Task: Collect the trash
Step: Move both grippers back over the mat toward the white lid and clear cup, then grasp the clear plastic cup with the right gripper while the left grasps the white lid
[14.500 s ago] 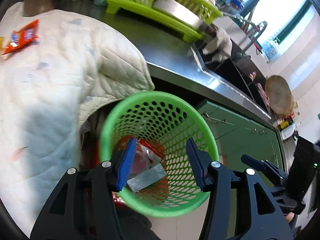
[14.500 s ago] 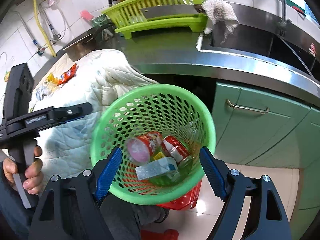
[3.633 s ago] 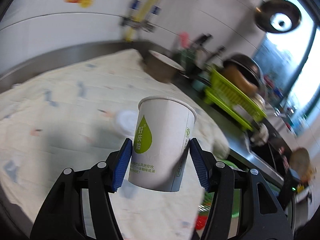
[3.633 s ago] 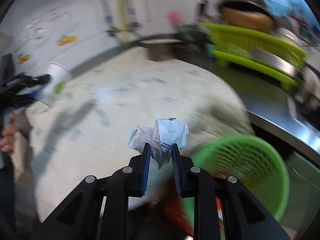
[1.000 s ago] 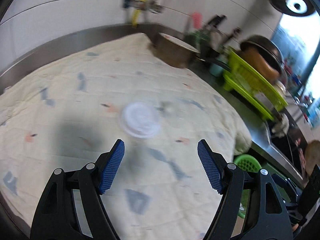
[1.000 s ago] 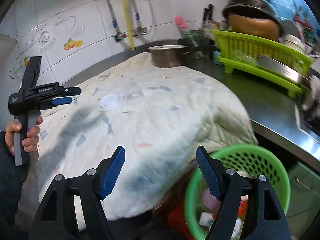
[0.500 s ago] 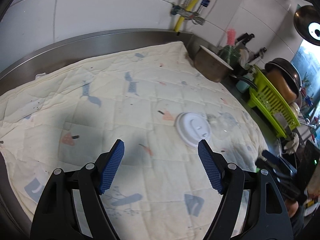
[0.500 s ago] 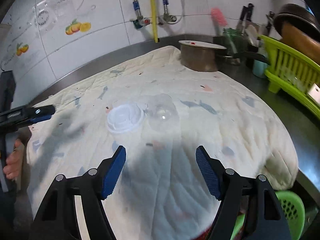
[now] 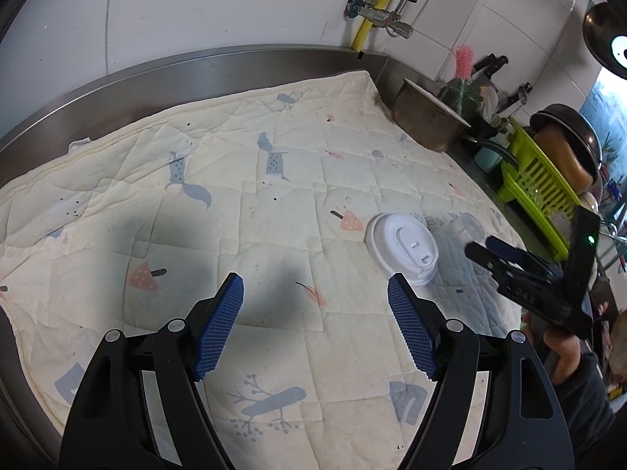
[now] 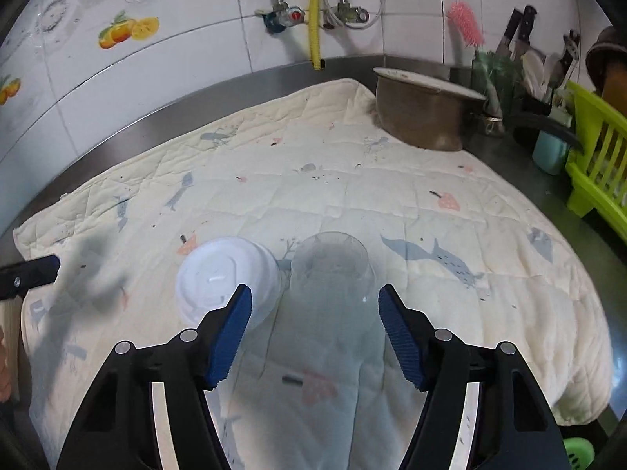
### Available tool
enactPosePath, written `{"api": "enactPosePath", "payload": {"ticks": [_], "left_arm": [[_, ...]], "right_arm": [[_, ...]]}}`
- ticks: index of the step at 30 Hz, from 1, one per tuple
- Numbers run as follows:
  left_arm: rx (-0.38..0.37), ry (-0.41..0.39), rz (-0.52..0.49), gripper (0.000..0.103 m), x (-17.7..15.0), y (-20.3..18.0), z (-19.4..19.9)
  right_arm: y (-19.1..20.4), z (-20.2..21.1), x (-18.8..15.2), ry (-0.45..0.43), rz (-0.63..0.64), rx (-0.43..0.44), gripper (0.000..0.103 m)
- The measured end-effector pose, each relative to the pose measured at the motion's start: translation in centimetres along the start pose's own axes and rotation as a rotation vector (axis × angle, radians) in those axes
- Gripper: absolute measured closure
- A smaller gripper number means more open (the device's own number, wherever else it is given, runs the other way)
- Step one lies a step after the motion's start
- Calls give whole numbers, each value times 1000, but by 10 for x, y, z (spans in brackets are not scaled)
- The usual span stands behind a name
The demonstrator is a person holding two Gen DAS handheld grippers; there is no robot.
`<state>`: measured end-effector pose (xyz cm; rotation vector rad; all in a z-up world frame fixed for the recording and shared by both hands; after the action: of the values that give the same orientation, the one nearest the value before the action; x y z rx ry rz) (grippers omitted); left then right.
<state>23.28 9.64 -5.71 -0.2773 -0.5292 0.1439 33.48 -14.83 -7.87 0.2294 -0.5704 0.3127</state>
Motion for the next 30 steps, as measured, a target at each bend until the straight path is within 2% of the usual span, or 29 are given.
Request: {"api": "enactPosePath", "payload": {"ticks": [4,6,10,12,18,22,24,26,30], "left_arm": [[-1,9,-13,27,1,-4,-4],[-1,17,-25,27,2,-10,-9],[3,34,-55,24,2,-22,-19],[6,42,-72,20,2,-28,-25],[7,69,-161,20,3,-56,-46],[14,76,-252,7,1,-80,-57],[5,82,-298,7,1,-92,-62],[44,72,-340,6,3,-103,-69],[58,90,-382,6,8,-115,-86]], "right_arm": [[-5,-16,6,26,-13,-3,41],[-6,-19,7,29,-10,-18,52],[-10,-15,5,19,-17,-14,54],[-12,-9,2,9,-20,-2,55],[-19,24,-13,-32,-23,25,55],[-25,48,-29,-59,-9,28,55],[-28,58,-37,-73,-8,31,55],[-31,70,-46,-87,-12,37,55],[-38,87,-61,-108,-20,47,55]]}}
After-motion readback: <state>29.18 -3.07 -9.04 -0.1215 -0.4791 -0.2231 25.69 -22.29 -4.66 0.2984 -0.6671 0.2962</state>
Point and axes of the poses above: each gripper's, at about its wrist camera, not at the fingertips, and z roughly against the way its jaws point, y to its left, x to its top, the point moved 2 cm from there along -z, roughly the way its jaws point, and after that the axes turned 10 degrees about y, right-handed, at the moved point
